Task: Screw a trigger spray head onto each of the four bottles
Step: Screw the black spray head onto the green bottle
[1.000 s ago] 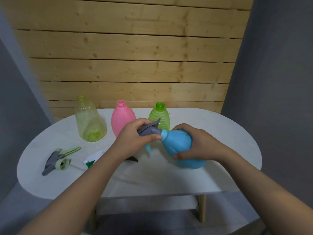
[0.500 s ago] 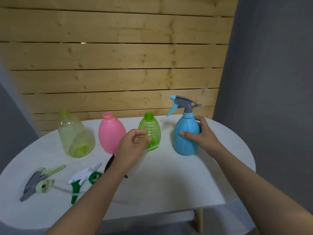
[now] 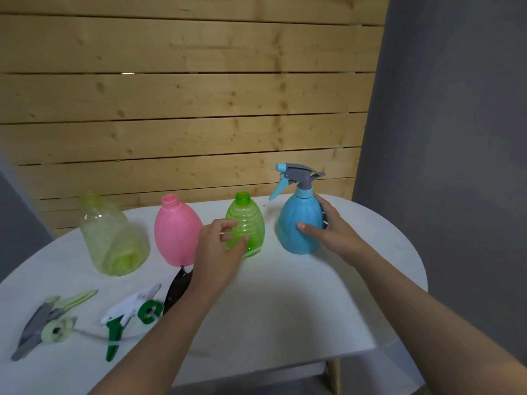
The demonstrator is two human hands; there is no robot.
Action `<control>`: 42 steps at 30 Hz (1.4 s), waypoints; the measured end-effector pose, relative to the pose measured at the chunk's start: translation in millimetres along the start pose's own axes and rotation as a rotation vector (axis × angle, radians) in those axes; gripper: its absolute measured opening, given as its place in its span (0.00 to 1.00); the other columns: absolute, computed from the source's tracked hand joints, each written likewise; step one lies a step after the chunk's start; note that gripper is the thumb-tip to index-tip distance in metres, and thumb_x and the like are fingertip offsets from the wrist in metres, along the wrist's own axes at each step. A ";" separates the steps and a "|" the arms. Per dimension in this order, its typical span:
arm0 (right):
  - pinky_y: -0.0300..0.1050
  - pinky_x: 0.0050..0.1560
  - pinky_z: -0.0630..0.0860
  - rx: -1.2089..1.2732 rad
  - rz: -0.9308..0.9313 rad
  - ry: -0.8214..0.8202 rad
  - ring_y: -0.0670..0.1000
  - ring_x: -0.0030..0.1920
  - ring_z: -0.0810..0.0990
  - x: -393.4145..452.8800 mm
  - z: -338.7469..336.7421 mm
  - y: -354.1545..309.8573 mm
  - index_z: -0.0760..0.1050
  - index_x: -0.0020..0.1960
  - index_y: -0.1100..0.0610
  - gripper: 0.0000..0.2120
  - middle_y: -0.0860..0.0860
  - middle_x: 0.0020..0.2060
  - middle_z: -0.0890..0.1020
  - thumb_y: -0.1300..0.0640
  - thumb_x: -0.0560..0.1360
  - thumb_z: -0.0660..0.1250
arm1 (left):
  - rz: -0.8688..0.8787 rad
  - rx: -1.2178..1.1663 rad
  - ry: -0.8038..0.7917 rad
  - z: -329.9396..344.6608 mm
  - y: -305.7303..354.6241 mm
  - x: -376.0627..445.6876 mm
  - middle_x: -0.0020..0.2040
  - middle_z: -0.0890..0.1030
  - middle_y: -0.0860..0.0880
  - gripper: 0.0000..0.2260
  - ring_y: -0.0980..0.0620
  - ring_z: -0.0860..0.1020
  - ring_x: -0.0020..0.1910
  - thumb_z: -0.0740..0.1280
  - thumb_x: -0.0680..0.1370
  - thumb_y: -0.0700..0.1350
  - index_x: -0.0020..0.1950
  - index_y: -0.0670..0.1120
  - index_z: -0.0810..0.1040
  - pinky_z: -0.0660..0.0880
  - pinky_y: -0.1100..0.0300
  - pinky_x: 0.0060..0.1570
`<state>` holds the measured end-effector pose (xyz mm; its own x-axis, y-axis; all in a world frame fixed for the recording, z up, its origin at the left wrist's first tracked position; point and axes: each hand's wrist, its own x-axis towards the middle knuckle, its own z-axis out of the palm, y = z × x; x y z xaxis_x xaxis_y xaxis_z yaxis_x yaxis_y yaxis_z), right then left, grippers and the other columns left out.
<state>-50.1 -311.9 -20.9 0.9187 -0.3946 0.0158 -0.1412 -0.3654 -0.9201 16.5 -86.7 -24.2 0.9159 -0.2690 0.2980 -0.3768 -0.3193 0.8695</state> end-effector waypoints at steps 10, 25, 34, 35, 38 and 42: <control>0.42 0.62 0.65 -0.125 -0.121 0.272 0.50 0.65 0.67 -16.3 6.2 -7.7 0.60 0.72 0.52 0.35 0.51 0.68 0.64 0.52 0.70 0.72 | 0.027 0.122 0.083 7.9 0.5 10.9 0.67 0.66 0.43 0.32 0.45 0.66 0.67 0.73 0.70 0.47 0.70 0.43 0.62 0.67 0.47 0.65; 0.35 0.47 0.73 -0.006 -0.196 0.205 0.48 0.46 0.77 -49.2 15.3 -24.7 0.75 0.53 0.53 0.12 0.51 0.45 0.79 0.58 0.71 0.72 | 0.184 -0.094 0.043 21.3 10.0 18.9 0.55 0.76 0.54 0.28 0.55 0.74 0.58 0.76 0.65 0.43 0.61 0.54 0.69 0.72 0.57 0.57; 0.38 0.58 0.74 0.036 -0.252 -0.104 0.45 0.59 0.76 -78.0 29.0 -53.4 0.71 0.63 0.45 0.23 0.48 0.58 0.78 0.53 0.70 0.72 | -0.055 -0.428 -0.190 -33.3 31.9 -24.6 0.57 0.80 0.53 0.31 0.58 0.79 0.55 0.76 0.63 0.50 0.64 0.50 0.71 0.76 0.69 0.44; 0.39 0.59 0.74 0.029 -0.259 -0.142 0.44 0.60 0.75 -79.6 28.0 -54.1 0.70 0.64 0.45 0.23 0.48 0.60 0.78 0.53 0.70 0.72 | -0.079 -0.448 -0.256 -36.3 32.0 -27.3 0.58 0.80 0.52 0.32 0.57 0.79 0.57 0.75 0.63 0.52 0.65 0.49 0.71 0.76 0.68 0.45; 0.39 0.62 0.73 0.053 -0.251 -0.297 0.44 0.63 0.75 -91.0 33.0 -59.4 0.68 0.67 0.49 0.27 0.49 0.63 0.77 0.56 0.71 0.71 | -0.121 -0.505 -0.393 -49.9 29.4 -44.7 0.61 0.80 0.49 0.30 0.52 0.78 0.61 0.75 0.66 0.50 0.65 0.49 0.71 0.75 0.61 0.54; 0.37 0.56 0.75 0.177 -0.166 -0.463 0.42 0.60 0.78 -101.5 38.8 -58.3 0.67 0.67 0.50 0.30 0.47 0.61 0.78 0.53 0.67 0.71 | -0.144 -0.597 -0.487 -53.5 27.1 -64.7 0.62 0.79 0.47 0.25 0.49 0.76 0.62 0.72 0.69 0.48 0.65 0.49 0.72 0.72 0.54 0.61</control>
<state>-120.8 -217.8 16.0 0.9960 0.0849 0.0291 0.0478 -0.2276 -0.9726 -45.6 -29.4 1.2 0.7339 -0.6745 0.0794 0.0063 0.1237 0.9923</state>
